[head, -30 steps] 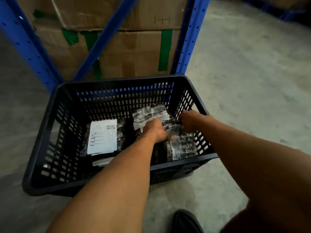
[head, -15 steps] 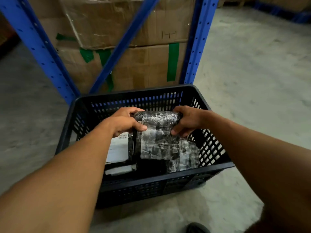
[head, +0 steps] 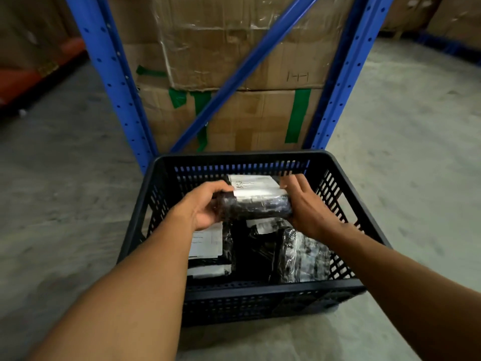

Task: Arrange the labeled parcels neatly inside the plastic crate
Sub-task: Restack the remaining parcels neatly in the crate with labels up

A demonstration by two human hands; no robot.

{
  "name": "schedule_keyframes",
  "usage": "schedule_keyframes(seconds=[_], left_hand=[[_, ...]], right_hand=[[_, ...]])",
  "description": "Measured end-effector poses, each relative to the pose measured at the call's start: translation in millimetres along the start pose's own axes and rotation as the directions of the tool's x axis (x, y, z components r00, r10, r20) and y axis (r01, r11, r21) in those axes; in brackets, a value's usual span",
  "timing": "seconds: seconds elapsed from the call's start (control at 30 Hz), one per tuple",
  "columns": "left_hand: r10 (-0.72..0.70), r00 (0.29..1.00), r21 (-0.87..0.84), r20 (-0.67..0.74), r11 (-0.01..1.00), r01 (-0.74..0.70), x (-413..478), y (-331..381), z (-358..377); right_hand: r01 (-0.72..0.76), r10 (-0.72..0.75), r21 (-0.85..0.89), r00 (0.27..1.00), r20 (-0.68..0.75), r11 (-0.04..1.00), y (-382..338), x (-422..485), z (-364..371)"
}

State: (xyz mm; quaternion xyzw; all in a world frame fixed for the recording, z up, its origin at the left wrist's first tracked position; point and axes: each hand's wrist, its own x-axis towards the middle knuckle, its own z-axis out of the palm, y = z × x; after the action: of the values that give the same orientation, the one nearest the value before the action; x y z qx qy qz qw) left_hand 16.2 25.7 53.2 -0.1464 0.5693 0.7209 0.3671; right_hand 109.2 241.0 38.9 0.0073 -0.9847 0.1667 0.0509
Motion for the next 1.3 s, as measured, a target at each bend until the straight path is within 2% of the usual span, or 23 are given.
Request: schedule_keyframes(seconds=[0.1, 0.2, 0.27, 0.33, 0.4, 0.43, 0.47, 0.53, 0.57, 0.63, 0.77, 0.87, 1.03, 1.13, 1.3], left_hand=[[0.08, 0.996, -0.041, 0.024, 0.996, -0.079, 3.6, -9.8, -9.1], [0.148, 0.988, -0.074, 0.038, 0.987, -0.145, 7.0, -10.7, -16.9], [0.187, 0.982, -0.061, 0.039, 0.981, -0.185, 5.8, -8.7, -19.7], [0.194, 0.98, -0.045, 0.041, 0.98, -0.192, 3.6, -7.3, -23.7], [0.171, 0.984, -0.06, 0.053, 0.984, -0.168, 3.2, -7.1, -29.5], [0.154, 0.986, -0.064, 0.062, 0.987, -0.15, 2.2, -6.8, -32.4], [0.141, 0.988, -0.058, 0.064, 0.989, -0.137, 0.1, -5.1, -35.0], [0.127, 0.99, -0.031, 0.061, 0.992, -0.125, -4.0, -1.3, -39.9], [0.122, 0.992, -0.018, 0.042, 0.992, -0.121, -4.5, 1.0, -42.2], [0.082, 0.995, 0.052, -0.052, 0.995, -0.079, -6.4, 5.1, -45.0], [0.142, 0.93, 0.33, -0.339, 0.944, -0.025, -4.3, 4.2, -55.1], [0.239, 0.851, 0.529, -0.467, 0.847, 0.053, 3.0, -5.5, -65.9], [0.248, 0.834, 0.658, -0.493, 0.733, 0.171, 16.9, -22.3, -78.3], [0.287, 0.795, 0.681, -0.534, 0.703, 0.204, 26.2, -29.9, -82.7], [0.309, 0.778, 0.722, -0.547, 0.645, 0.251, 32.1, -28.9, -81.0]], right_hand=[[-0.089, 0.074, 0.144, 0.992, 0.106, 0.985, -1.4, -4.2, 5.9], [-0.194, 0.159, 0.352, 0.979, 0.126, 0.916, -5.8, 4.1, 7.3], [-0.294, 0.257, 0.574, 0.955, 0.146, 0.764, -8.0, 12.0, 10.1], [-0.393, 0.373, 0.719, 0.906, 0.197, 0.574, -9.1, 20.6, 13.5], [-0.502, 0.463, 0.805, 0.822, 0.332, 0.315, -12.5, 22.7, 8.7], [-0.546, 0.455, 0.816, 0.785, 0.42, 0.188, -14.5, 22.2, 5.1], [-0.577, 0.423, 0.808, 0.766, 0.484, 0.121, -17.2, 20.9, 1.4], [-0.627, 0.372, 0.75, 0.761, 0.532, 0.211, -21.8, 23.4, 4.8], [-0.625, 0.376, 0.727, 0.77, 0.515, 0.284, -26.4, 27.8, 10.6], [-0.6, 0.397, 0.711, 0.792, 0.464, 0.365, -42.7, 36.4, 21.4], [-0.651, 0.42, 0.65, 0.755, 0.504, 0.391, -73.4, 48.2, 50.9], [-0.687, 0.464, 0.609, 0.722, 0.513, 0.396, -87.7, 50.6, 81.0], [-0.694, 0.513, 0.553, 0.717, 0.472, 0.46, -93.0, 52.3, 105.9], [-0.702, 0.547, 0.52, 0.709, 0.445, 0.487, -90.0, 53.9, 113.5], [-0.698, 0.542, 0.481, 0.716, 0.441, 0.53, -85.9, 57.9, 121.3]])
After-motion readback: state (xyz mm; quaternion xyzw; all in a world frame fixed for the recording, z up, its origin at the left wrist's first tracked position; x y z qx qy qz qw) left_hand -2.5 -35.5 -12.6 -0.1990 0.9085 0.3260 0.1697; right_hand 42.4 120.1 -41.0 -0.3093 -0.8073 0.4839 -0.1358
